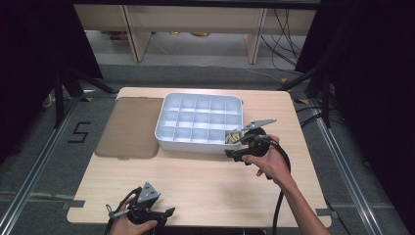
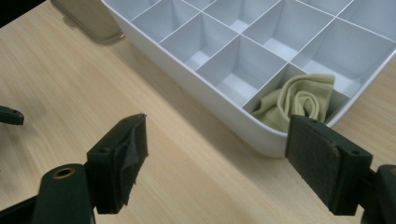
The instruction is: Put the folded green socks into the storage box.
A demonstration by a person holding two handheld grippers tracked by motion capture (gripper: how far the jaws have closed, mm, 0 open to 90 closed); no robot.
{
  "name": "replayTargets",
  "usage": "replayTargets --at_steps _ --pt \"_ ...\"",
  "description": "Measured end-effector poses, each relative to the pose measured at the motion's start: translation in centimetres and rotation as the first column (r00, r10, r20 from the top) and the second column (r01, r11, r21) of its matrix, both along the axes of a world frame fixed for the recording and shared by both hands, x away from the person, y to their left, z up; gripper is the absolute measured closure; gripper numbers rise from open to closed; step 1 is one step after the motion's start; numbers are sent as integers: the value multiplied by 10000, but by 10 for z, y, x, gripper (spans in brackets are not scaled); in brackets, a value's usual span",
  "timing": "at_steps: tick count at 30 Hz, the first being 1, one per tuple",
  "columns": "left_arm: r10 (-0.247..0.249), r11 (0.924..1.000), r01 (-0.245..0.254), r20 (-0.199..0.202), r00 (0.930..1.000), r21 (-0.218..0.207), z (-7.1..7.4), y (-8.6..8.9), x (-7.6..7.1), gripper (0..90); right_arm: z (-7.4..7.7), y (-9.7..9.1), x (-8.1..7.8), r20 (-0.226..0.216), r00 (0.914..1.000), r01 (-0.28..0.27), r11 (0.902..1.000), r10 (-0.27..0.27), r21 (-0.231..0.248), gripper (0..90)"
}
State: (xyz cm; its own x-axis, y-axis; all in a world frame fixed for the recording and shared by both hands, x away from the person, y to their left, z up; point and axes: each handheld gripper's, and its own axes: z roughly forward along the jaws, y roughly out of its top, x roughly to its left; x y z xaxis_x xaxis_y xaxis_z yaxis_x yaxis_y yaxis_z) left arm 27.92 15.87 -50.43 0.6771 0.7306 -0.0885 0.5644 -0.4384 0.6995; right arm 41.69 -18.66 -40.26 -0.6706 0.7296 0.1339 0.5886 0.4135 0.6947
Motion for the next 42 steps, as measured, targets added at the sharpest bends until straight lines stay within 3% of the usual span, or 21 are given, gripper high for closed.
replayTargets --at_steps 3,4,5,6,7,8,9,10,12,14,15,16,18,19,22,25,27,29,30,32,42 --pt "167 9997 -169 -87 9998 -157 -1 -1 0 246 -5 -2 -5 81 10000 4 10000 -4 18 211" --pt "136 9999 -137 -227 9996 -41 0 -1 -1 236 -4 -1 -7 -23 9999 134 9998 -134 142 207" --pt "42 9999 -41 -64 10000 95 0 0 1 229 -6 -1 -9 9 10000 70 9998 -70 208 195" --pt "45 10000 -44 -182 9998 74 1 0 1 226 -6 -3 -10 86 10000 -37 10000 38 -39 188" --pt "-20 9999 23 -208 9998 168 1 1 1 222 -8 -2 -13 71 10000 -27 9996 25 288 186" --pt "-12 9999 16 -217 9998 167 1 1 1 218 -8 -3 -14 166 9998 -100 9998 97 198 184" --pt "85 9999 -84 -159 9998 66 1 0 1 215 -8 -3 -17 -109 9999 -38 9998 40 179 181" --pt "65 9999 -65 -59 10000 113 1 0 2 213 -11 -3 -17 189 9997 -189 9992 182 359 181" --pt "36 9999 -35 -70 10000 133 1 0 2 207 -11 -4 -21 174 9993 -338 9992 334 197 179" --pt "11 9999 -8 -218 9998 121 1 0 1 204 -15 -3 -26 99 9997 -230 9986 226 482 178" --pt "43 9999 -41 -214 9998 95 1 0 1 204 -16 -6 -25 296 9984 -486 9985 479 234 178" --pt "76 9999 -75 -214 9997 71 1 0 1 204 -16 -5 -27 221 9992 -354 9984 344 450 178" --pt "4 9998 -3 -73 10000 217 0 0 2 204 -18 -6 -31 19 9993 -380 9986 379 362 178" --pt "225 9997 -225 -164 9996 5 -1 -2 0 204 -19 -8 -30 180 9986 -508 9983 503 298 178" --pt "299 9995 -300 -296 9991 -29 -2 -2 0 204 -23 -10 -33 243 9984 -507 9985 501 217 177" --pt "313 9995 -314 -254 9992 -13 -1 -2 0 204 -28 -12 -37 141 9988 -473 9983 469 334 176" --pt "47 9999 -47 -14 10000 116 -1 0 2 204 -30 -16 -38 256 9982 -543 9982 536 268 174" --pt "96 9999 -95 -73 9999 142 -1 -1 2 204 -32 -17 -40 173 9987 -479 9984 474 299 174" --pt "294 9996 -295 -293 9991 -18 -2 -2 0 204 -34 -19 -43 178 9989 -436 9983 429 381 174" --pt "81 9998 -80 -47 10000 167 0 -1 1 204 -37 -20 -44 204 9987 -481 9982 474 360 174" --pt "77 9999 -76 -139 9999 109 0 -1 0 204 -40 -25 -52 202 9986 -499 9973 489 531 173"
